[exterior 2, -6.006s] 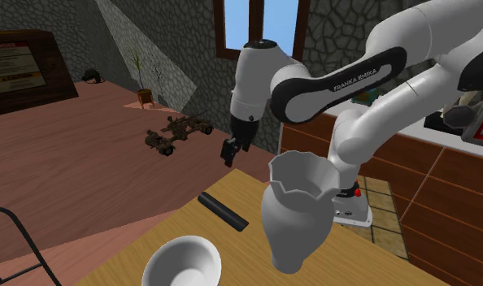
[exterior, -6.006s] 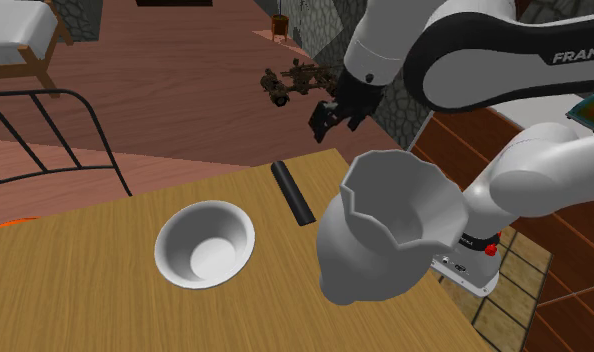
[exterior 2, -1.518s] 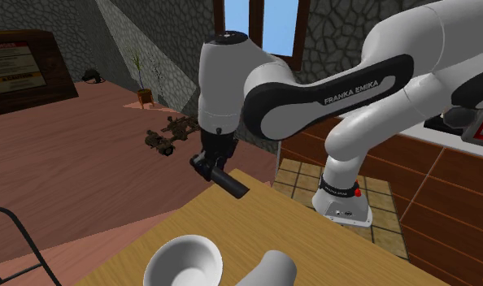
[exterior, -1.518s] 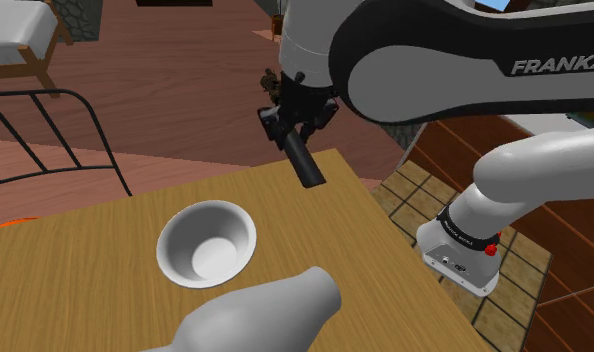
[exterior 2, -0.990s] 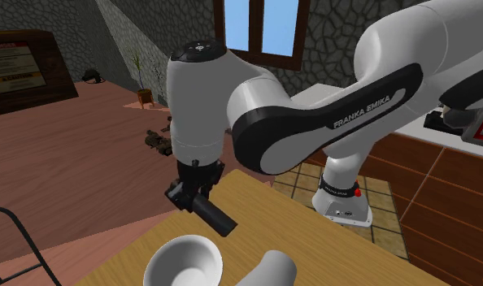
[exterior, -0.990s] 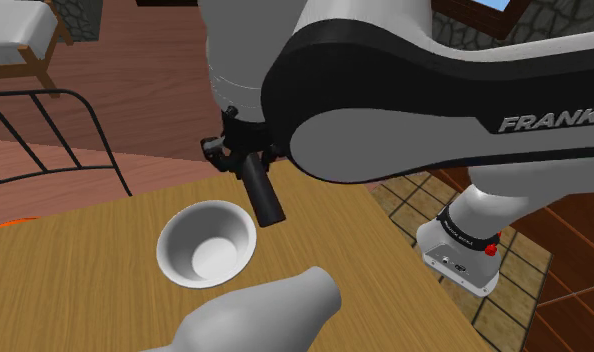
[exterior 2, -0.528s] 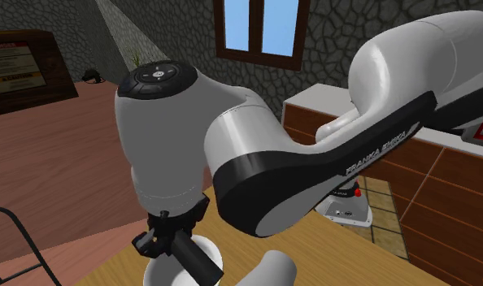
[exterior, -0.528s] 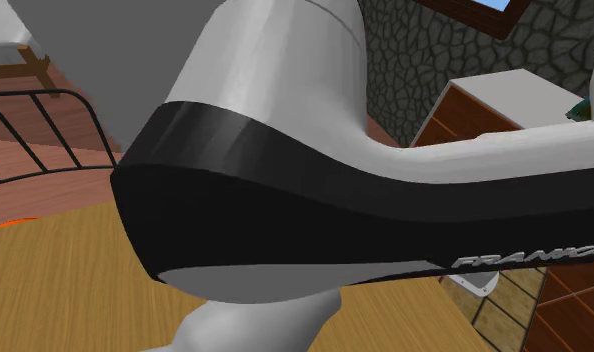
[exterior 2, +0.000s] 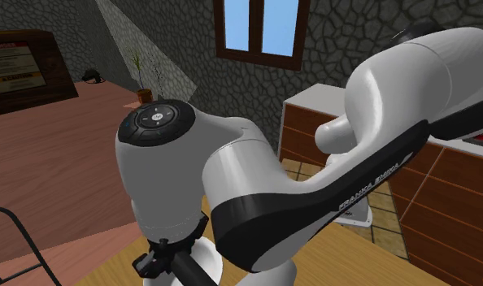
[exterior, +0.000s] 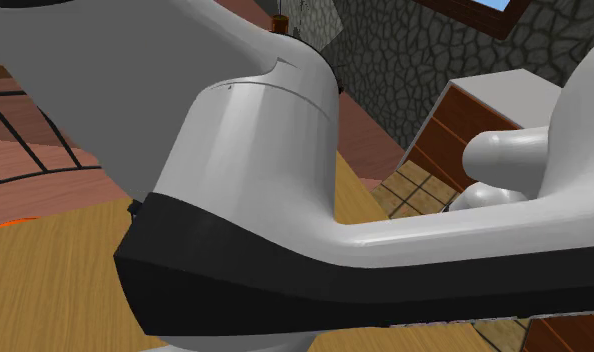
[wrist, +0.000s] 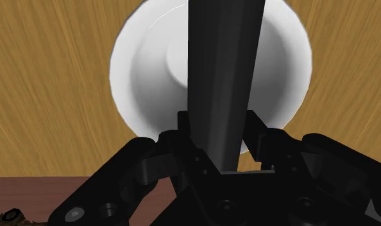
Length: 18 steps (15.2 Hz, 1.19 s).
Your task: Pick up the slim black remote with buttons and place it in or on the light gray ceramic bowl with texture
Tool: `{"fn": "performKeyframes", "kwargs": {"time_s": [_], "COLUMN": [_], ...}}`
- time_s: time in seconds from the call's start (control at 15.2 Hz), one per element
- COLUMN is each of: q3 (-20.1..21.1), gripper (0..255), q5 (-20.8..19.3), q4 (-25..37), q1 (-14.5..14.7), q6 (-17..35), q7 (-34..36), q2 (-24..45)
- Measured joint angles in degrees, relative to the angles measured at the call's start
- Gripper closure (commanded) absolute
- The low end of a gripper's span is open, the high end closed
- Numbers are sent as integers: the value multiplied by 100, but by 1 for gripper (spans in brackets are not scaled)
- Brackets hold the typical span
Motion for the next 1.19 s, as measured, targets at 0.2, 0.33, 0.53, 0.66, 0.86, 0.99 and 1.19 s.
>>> {"fn": "performKeyframes", "kwargs": {"time_s": [0.2, 0.33, 0.53, 0.66, 0.86, 0.99, 1.19], "q3": [108, 140, 141, 144, 156, 156, 0], "gripper": [255, 255, 255, 0, 0, 0, 0], "q5": [87, 110, 112, 114, 117, 117, 18], "q4": [-126, -151, -151, -149, -153, -154, -76], "q1": [-52, -69, -70, -73, -72, -71, 72], "q6": [181, 225, 231, 235, 231, 230, 58], "q7": [-31, -36, -34, -34, -34, -33, 34], "q2": [-64, -84, -85, -86, -91, -91, -7]}}
